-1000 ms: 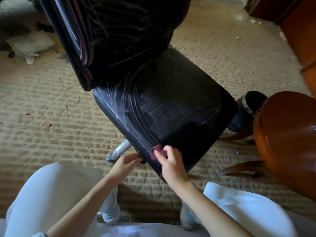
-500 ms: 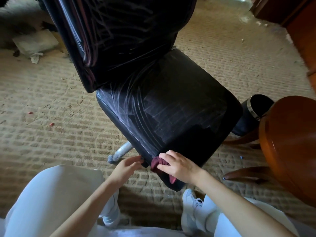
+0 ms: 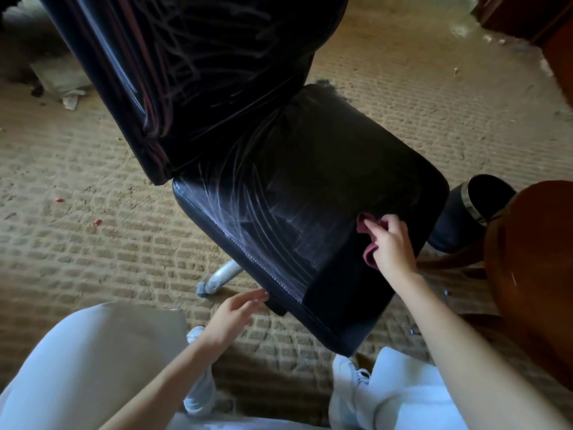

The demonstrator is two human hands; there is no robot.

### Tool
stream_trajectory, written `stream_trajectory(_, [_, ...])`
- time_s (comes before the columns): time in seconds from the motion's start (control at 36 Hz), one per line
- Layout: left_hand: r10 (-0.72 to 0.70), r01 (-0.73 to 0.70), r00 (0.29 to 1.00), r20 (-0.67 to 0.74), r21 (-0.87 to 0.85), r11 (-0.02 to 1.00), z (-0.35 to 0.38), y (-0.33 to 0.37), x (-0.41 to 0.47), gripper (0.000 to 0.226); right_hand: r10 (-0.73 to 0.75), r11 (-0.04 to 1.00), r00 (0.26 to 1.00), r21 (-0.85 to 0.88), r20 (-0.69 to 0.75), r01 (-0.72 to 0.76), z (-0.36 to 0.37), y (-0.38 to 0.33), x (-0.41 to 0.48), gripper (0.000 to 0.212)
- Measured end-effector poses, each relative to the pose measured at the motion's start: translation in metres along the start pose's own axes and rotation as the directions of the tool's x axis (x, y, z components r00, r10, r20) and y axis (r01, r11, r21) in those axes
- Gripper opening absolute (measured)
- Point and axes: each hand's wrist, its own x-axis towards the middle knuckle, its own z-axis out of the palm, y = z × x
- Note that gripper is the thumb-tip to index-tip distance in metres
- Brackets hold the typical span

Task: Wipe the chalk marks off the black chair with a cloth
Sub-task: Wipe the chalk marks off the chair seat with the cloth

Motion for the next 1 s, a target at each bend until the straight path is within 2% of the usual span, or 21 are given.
stream_trajectory(0.08, [0.044, -0.044, 0.998, -0.053, 0.005, 0.999, -0.004, 0.003, 0.001, 0.037, 0.040, 0.999, 0.999, 0.009, -0.018, -0.039, 0.006, -0.008, -0.002, 0.031])
stream_trajectory(0.17, [0.061, -0.062, 0.993, -0.099, -0.009, 0.998, -0.004, 0.005, 0.002, 0.022, 0.027, 1.000, 0.998, 0.000, -0.049, -0.027, 0.012, -0.015, -0.019, 0.033])
stream_trajectory(0.25, [0.067, -0.068, 0.992, -0.110, -0.006, 0.998, -0.002, 0.004, 0.002, 0.025, -0.011, 0.997, 0.999, 0.070, -0.042, 0.014, 0.017, -0.032, -0.046, 0.039])
stream_trajectory(0.33, [0.075, -0.076, 0.989, -0.125, -0.006, 0.997, -0.001, 0.002, 0.002, 0.029, -0.170, 0.981, 0.985, 0.092, -0.013, 0.171, 0.023, -0.055, -0.084, 0.040])
stream_trajectory(0.44, [0.093, -0.099, 0.985, -0.148, -0.036, 0.994, -0.003, 0.003, 0.001, 0.027, -0.341, 0.934, 0.938, 0.131, 0.053, 0.332, 0.030, -0.076, -0.129, 0.029])
stream_trajectory(0.5, [0.100, -0.109, 0.982, -0.161, -0.047, 0.993, -0.005, 0.003, 0.001, 0.026, -0.477, 0.877, 0.869, 0.137, 0.136, 0.460, 0.033, -0.081, -0.145, 0.020])
stream_trajectory(0.56, [0.097, -0.109, 0.981, -0.166, -0.063, 0.992, -0.007, 0.002, 0.002, 0.026, -0.679, 0.728, 0.695, 0.097, 0.236, 0.678, 0.031, -0.082, -0.156, 0.016])
stream_trajectory(0.58, [0.092, -0.106, 0.982, -0.166, -0.075, 0.992, -0.008, 0.002, 0.002, 0.026, -0.702, 0.705, 0.662, 0.121, 0.262, 0.699, 0.030, -0.080, -0.156, 0.013])
stream_trajectory(0.61, [0.090, -0.107, 0.982, -0.166, -0.092, 0.990, -0.009, 0.004, 0.002, 0.026, -0.691, 0.715, 0.673, 0.116, 0.263, 0.689, 0.025, -0.079, -0.151, 0.009])
stream_trajectory(0.67, [0.089, -0.114, 0.981, -0.173, -0.140, 0.984, -0.012, 0.007, 0.002, 0.026, -0.607, 0.794, 0.777, 0.158, 0.170, 0.586, 0.015, -0.074, -0.132, 0.011])
stream_trajectory(0.69, [0.087, -0.116, 0.980, -0.178, -0.162, 0.980, -0.013, 0.008, 0.002, 0.026, -0.542, 0.840, 0.832, 0.109, 0.121, 0.532, 0.007, -0.069, -0.117, 0.012])
stream_trajectory(0.72, [0.087, -0.121, 0.979, -0.183, -0.182, 0.976, -0.014, 0.009, 0.003, 0.027, -0.513, 0.858, 0.855, 0.061, 0.071, 0.510, -0.002, -0.062, -0.101, 0.017])
stream_trajectory(0.75, [0.090, -0.126, 0.978, -0.189, -0.188, 0.974, -0.014, 0.009, 0.003, 0.028, -0.435, 0.897, 0.900, 0.087, 0.014, 0.433, -0.011, -0.055, -0.087, 0.026])
stream_trajectory(0.78, [0.101, -0.137, 0.974, -0.202, -0.173, 0.975, -0.013, 0.009, 0.004, 0.029, -0.373, 0.920, 0.925, 0.103, -0.075, 0.379, -0.017, -0.045, -0.072, 0.032])
stream_trajectory(0.83, [0.135, -0.164, 0.960, -0.244, -0.104, 0.981, -0.012, 0.007, 0.006, 0.031, -0.230, 0.965, 0.961, 0.089, -0.152, 0.245, -0.024, -0.023, -0.043, 0.036])
stream_trajectory(0.92, [0.184, -0.183, 0.944, -0.275, 0.026, 0.983, -0.012, 0.002, 0.006, 0.047, 0.014, 0.998, 0.989, 0.055, -0.147, -0.006, -0.028, -0.003, -0.006, 0.034])
stream_trajectory(0.97, [0.197, -0.180, 0.942, -0.270, 0.088, 0.980, -0.014, 0.000, 0.007, 0.072, 0.063, 0.998, 0.994, 0.024, -0.087, -0.061, -0.021, -0.002, 0.007, 0.034])
stream_trajectory(1.0, [0.208, -0.188, 0.943, -0.262, 0.098, 0.977, -0.015, -0.002, 0.008, 0.076, 0.046, 0.999, 0.997, 0.010, -0.054, -0.046, -0.012, -0.004, 0.010, 0.033])
